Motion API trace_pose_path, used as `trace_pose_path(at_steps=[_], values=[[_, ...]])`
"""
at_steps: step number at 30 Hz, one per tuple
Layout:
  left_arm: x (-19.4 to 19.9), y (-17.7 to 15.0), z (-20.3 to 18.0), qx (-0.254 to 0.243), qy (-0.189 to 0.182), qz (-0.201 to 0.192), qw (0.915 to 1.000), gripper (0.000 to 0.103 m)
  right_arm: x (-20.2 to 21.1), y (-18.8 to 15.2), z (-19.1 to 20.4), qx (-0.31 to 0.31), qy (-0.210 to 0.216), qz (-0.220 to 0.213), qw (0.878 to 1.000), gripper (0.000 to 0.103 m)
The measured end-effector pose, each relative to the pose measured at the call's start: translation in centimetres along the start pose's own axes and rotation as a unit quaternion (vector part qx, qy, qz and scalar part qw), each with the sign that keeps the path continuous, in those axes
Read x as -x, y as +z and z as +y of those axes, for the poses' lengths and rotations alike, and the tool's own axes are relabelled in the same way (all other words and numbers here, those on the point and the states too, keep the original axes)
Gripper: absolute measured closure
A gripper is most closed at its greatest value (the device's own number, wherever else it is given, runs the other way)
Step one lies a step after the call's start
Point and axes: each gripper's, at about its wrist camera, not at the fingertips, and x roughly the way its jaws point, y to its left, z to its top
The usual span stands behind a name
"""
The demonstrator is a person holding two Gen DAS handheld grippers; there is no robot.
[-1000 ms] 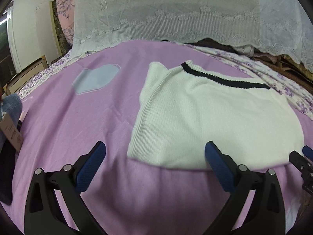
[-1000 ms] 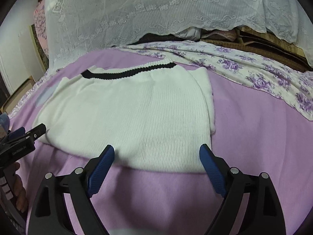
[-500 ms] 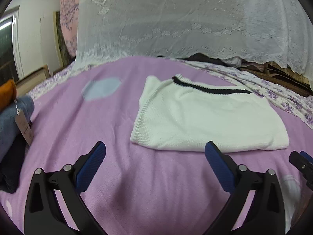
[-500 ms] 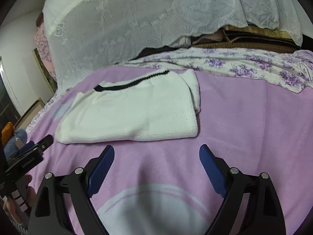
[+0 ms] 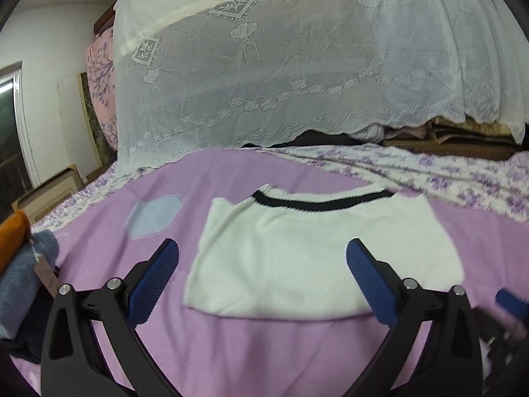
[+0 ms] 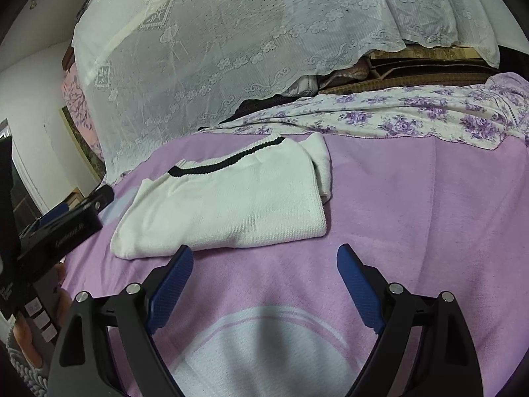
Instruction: Fold small clothes
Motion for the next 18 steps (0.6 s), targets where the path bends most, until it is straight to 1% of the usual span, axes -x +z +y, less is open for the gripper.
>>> trace_pose_path(at_steps=[3, 6, 11, 14, 18], values=[[-0.8, -0.4, -0.3, 0.015, -0.010, 0.005, 0.9998, 0.004, -0.2, 0.0, -0.4, -0.012, 0.002, 0.005, 1.000, 0.014], [-1.8, -1.4, -0.1, 0.014, -0.014, 0.014, 0.9997, 0.004, -0.6, 0.0, -0.8, -0.021, 0.004, 0.012, 1.000, 0.014], [-3.7, -2.2, 0.8, 0.027, -0.039, 0.050, 0.9976, 0.004, -1.4, -0.3, -0.7, -0.020, 0.003, 0.023, 1.000, 0.014], [-3.6, -2.2, 1.4, 0.042, -0.044, 0.046, 0.9971, 0.004, -1.7, -0.5, -0.6, -0.017, 0.001, 0.028, 0.999, 0.014], [-3.0, -2.1, 1.7, 0.047, -0.038, 0.031, 0.9977, 0.004, -1.8, -0.6, -0.6, -0.018, 0.000, 0.032, 0.999, 0.014]])
